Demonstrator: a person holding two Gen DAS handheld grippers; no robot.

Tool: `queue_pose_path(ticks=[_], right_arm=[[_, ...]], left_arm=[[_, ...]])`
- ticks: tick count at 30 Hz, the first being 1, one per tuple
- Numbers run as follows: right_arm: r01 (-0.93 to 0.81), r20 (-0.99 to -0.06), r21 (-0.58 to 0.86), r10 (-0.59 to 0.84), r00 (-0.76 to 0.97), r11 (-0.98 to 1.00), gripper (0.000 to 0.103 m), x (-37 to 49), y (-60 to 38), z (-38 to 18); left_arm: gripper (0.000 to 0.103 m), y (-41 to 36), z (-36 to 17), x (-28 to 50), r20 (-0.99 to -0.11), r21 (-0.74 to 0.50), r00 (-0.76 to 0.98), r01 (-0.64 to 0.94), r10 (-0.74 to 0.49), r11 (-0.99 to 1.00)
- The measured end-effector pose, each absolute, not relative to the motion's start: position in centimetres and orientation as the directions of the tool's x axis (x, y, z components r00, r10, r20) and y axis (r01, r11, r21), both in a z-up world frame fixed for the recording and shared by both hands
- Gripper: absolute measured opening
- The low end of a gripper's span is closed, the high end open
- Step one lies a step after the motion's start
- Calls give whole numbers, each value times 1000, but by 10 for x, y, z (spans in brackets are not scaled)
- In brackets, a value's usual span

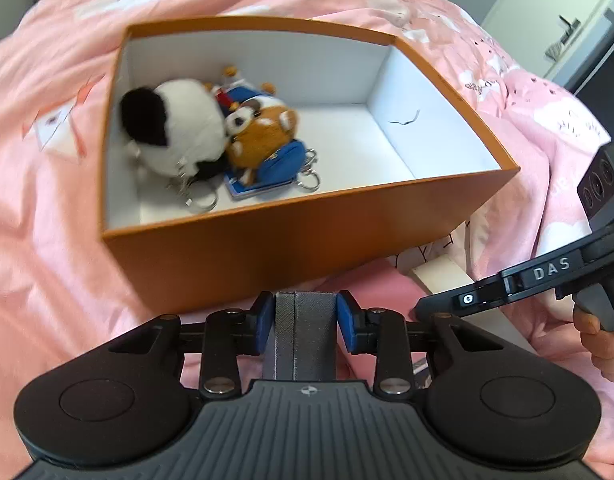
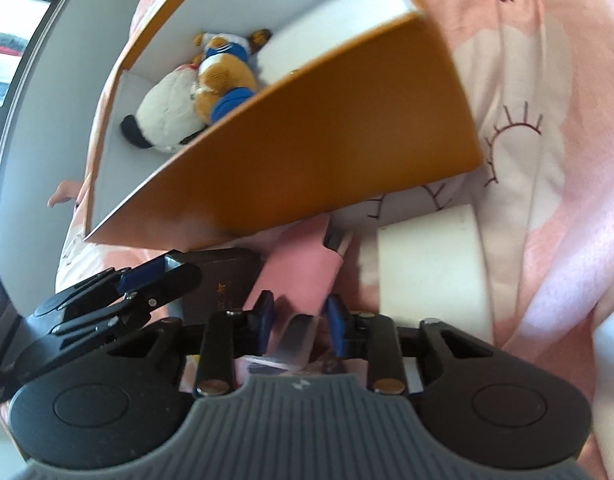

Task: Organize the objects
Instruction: 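Grasp the dark gray box with the left gripper while the right grasps the pink notebook, then carry the dark gray box and pink notebook over the orange box with both grippers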

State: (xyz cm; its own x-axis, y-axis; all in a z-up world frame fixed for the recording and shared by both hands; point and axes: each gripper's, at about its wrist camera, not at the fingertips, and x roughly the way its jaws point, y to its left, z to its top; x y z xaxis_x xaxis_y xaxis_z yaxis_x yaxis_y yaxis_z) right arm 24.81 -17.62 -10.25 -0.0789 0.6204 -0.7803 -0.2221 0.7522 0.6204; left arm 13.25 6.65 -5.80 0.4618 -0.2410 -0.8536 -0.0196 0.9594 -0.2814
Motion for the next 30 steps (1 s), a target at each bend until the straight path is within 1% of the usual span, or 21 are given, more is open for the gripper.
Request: queue_pose_path(ticks=[2,5,11,14,18,23,30], right_arm=[[-236,-773,629,628,-91,740,25,247,-172,-99],[-259,-774,628,623,-112,734,26,247,-164,-98],[-221,-778,627,615,-129,747,36,254,-161,-114],[-191,-768,641,627,-134,744,39,258,-159,-124],[-155,-743,669,656,-135,727,34,257,-168,-129],[-229,-746,660,662,-79,716,25,250,-172,-107],[-351,-738,631,674,2,692,24,240,-184,-56]], left_arm=[[38,75,-59,133,-862,-299,440,-39,-252,954],[38,82,-65,134,-882,-299,396,-54,-255,953],[39,89,-79,136,-883,-334,375,-77,-283,939],[39,87,-83,138,-885,-336,367,-76,-287,939],[38,86,-78,133,-875,-339,388,-63,-290,939],[38,86,-59,123,-854,-350,424,-37,-303,936],[38,87,-13,114,-785,-403,502,33,-364,915]])
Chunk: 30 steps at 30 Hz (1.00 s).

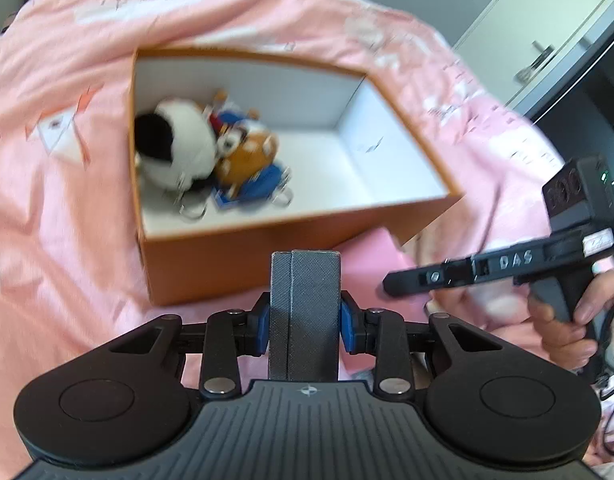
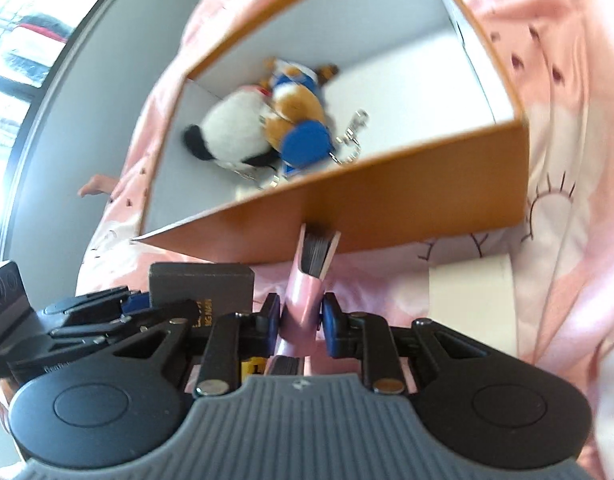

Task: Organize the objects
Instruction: 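Carry the dark gray box and pink notebook over the orange box with both grippers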

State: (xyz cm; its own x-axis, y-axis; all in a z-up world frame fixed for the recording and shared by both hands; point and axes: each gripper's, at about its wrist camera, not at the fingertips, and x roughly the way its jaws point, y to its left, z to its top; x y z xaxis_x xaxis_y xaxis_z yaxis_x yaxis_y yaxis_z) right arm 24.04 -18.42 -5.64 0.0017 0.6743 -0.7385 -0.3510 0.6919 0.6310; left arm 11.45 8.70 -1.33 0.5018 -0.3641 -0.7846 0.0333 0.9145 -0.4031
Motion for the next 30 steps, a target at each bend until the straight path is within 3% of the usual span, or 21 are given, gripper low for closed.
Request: queue_pose_path(ticks=[7,14,22,30], right_arm=[[-422,-701,634,712,43,648,24,235,-193,-6],[-479,-651,585,731,203,654,22,255,-202,46],[-467,-672,492,661,334,735,22,299,-181,47],[-441,-711,469,623,325,765,22,332,-160,12]], left_arm=[[37,93,31,129,-713,-432,573,95,-404,897],[37,101,50,169,-688,-417,624,77,-370,906],[37,97,8,221,-758,-422,535,32,-372,906],[37,109,-49,231,-769,-559,463,-153,-441,815]])
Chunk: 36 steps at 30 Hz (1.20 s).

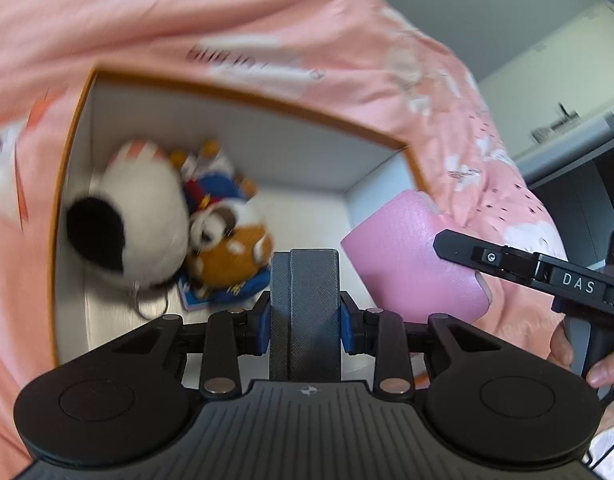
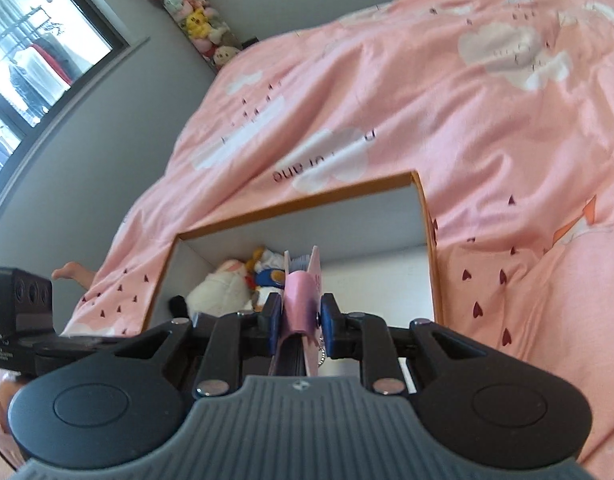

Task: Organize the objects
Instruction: 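Carry the dark gray box and pink notebook over the orange box with both grippers, then lower both items into the orange box and open both grippers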

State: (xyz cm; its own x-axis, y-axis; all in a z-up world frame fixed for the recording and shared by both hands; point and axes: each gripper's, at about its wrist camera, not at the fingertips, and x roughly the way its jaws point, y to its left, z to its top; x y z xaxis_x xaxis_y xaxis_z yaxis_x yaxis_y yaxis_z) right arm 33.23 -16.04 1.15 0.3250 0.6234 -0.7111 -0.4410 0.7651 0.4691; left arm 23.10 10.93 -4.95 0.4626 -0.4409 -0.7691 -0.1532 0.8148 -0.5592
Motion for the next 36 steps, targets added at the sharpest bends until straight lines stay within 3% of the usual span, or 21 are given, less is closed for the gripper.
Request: queue_pose_path(ticks=[14,16,18,21,27,31,36], right_arm=[[-460,-765,423,580,280,781,22,348,-141,-30],[-465,-768,421,579,273,779,22,349,-140,-32],[-467,-771,423,580,265,776,22,349,-138,-33],[-471,-772,423,580,261,774,22,348,-138,-34],[-453,-771,437,583,257,777,22,350,-138,-36],[-436,-771,429,572,280,791,22,355,-135,-34],[-381,-760,446,568,317,810,22,372,-126,-36]], left_arm=[[38,115,-99,243,-813,-578,319,-339,-487,742],[43,114,-95,245,-835,-545,304,-334,-460,769],[59,114,-87,245,-858,-501,296,-305,-420,810],[66,114,-73,246,-885,-443,276,-246,-376,862],[60,105,-60,253,-934,-292,254,-133,-252,947],[56,108,-59,257,-936,-281,254,-121,-245,952],[42,112,-50,263,-909,-304,325,-85,-262,949]])
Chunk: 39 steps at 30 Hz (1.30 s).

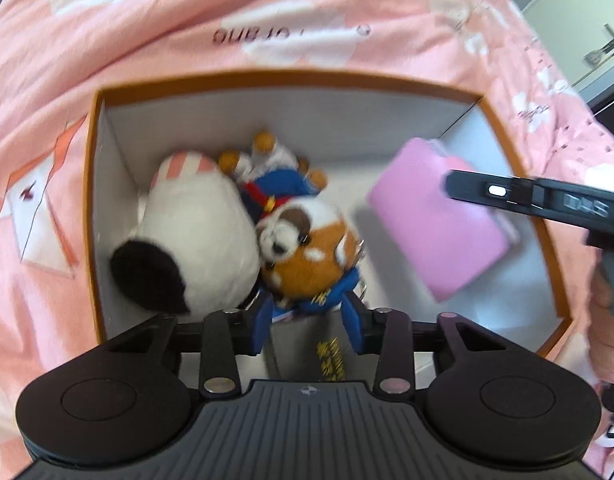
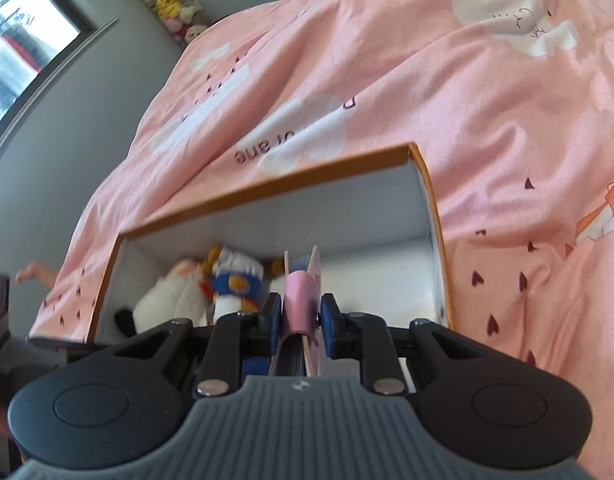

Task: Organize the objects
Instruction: 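Lower both items into the orange box and open both grippers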

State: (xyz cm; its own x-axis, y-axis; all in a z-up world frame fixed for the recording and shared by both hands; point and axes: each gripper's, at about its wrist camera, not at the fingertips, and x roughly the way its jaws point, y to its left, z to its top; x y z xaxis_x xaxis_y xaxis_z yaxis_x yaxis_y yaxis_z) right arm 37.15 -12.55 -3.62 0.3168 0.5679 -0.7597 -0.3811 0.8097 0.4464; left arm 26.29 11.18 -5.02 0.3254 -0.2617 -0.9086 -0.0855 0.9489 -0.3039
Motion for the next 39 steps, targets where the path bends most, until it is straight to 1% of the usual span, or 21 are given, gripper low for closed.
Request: queue_pose_path(ticks=[6,13,15,19,21,23,25,30,32,33,36,38,39], right_arm=[[-305,-753,485,569,331,819,22,393,-105,-51],[-278,-758,529,594,269,802,22,403,-89,-73],[-289,-769,517,586,258,806,23,405,-87,-76],[-298,-826,440,512,235,847,25,406,-85,-82],[-325,-846,389,474,245,862,29,405,-81,-80],[-346,-866,353,444,231,869,35,404,-75,-82],[-377,-881,317,417,222,870,39,402,-71,-83],[-511,-907,219,366,207,831,48,394,-66,-76],[-594,-918,178,350,186,784,64,386,-62,-73],[-641,-926,159,339,168,751,66,383,-59,-73],[-742,-950,77,274,148,666,67,370,-52,-76],[-777,-960,31,235,152,629,63,365,-47,-82],[-787,-965,17,217,149,617,55,363,-45,-85]], left_arm=[[38,106,-45,275,-885,-303,386,-57,-259,951],[37,101,-52,288,-884,-289,396,-41,-250,956],[36,101,-53,289,-885,-285,395,-39,-247,958],[36,102,-54,290,-886,-272,401,-37,-235,961],[36,102,-55,291,-887,-268,401,-41,-229,963],[36,103,-54,290,-887,-266,402,-41,-228,963],[36,103,-54,290,-887,-263,403,-40,-226,964],[36,104,-55,290,-889,-260,400,-36,-224,965],[36,104,-56,290,-889,-258,400,-33,-224,966],[36,104,-56,290,-889,-256,401,-31,-223,966],[35,103,-56,290,-888,-254,402,-27,-222,967],[34,103,-56,290,-889,-250,402,-26,-219,968],[34,102,-56,290,-889,-249,403,-25,-219,968]])
